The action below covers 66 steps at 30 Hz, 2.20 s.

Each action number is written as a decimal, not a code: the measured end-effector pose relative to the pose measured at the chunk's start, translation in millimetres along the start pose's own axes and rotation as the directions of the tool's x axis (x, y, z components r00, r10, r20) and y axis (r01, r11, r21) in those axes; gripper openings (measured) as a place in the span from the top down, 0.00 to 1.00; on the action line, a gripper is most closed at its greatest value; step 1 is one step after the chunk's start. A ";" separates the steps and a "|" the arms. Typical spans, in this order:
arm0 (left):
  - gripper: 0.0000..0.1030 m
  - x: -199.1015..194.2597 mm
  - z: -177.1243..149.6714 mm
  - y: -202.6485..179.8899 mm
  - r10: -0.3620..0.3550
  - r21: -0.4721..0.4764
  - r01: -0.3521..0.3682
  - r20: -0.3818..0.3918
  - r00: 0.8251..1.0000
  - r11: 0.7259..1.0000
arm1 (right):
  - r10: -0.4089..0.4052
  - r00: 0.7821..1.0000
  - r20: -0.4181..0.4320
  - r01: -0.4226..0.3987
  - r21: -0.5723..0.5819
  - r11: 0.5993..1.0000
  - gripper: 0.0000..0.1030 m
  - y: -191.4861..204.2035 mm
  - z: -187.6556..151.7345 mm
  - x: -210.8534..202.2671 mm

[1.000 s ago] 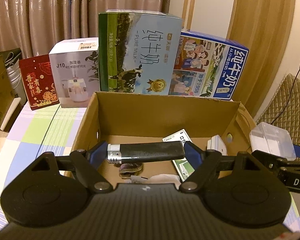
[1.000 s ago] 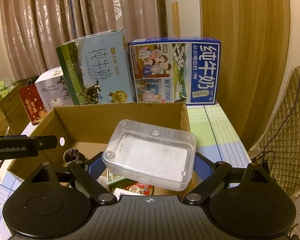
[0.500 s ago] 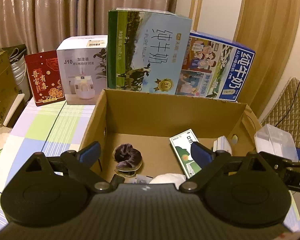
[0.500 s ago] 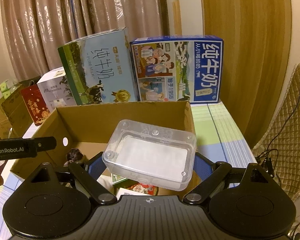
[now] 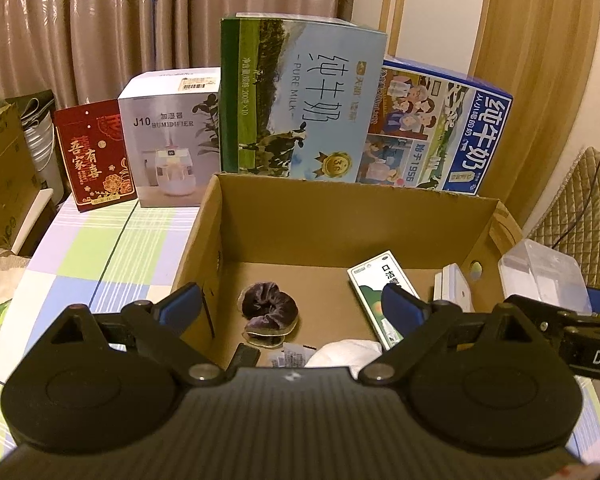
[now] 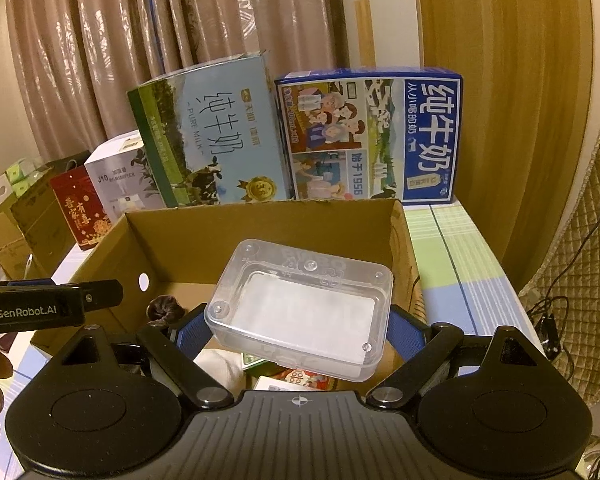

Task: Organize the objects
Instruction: 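Open the left tool to drop the lighter while the right tool lowers the container into the box, then open the right tool to release the clear container inside the box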

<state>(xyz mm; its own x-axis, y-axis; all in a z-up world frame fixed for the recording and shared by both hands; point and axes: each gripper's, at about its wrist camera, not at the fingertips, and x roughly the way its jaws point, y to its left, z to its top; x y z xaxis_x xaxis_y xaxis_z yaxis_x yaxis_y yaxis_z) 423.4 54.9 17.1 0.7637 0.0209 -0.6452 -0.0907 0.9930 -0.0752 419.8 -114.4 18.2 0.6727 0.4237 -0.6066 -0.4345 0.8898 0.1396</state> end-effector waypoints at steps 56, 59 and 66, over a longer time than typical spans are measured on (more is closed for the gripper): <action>0.01 -51.4 -12.7 -8.3 0.014 0.095 -0.021 0.069 0.998 0.995 | 0.000 1.000 0.006 0.000 0.103 0.995 0.02 -21.3 -4.1 -39.4; 0.01 -67.7 -22.1 -9.3 -0.004 0.096 -0.002 0.065 0.998 0.995 | 0.000 1.000 -0.005 0.001 0.094 0.996 0.02 -19.1 -10.3 -55.2; 0.01 -121.0 -48.0 -12.7 -0.015 0.093 0.012 0.038 0.999 0.996 | 0.003 0.999 -0.046 -0.001 0.055 0.998 0.02 -14.1 -21.3 -100.6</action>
<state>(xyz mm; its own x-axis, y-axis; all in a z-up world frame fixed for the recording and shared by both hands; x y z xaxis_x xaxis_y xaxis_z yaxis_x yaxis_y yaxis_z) 301.4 34.1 59.6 0.7885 0.0100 -0.6149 -0.0217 0.9997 -0.0115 345.4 -173.2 60.6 0.6434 0.4182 -0.6412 -0.4014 0.8975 0.1827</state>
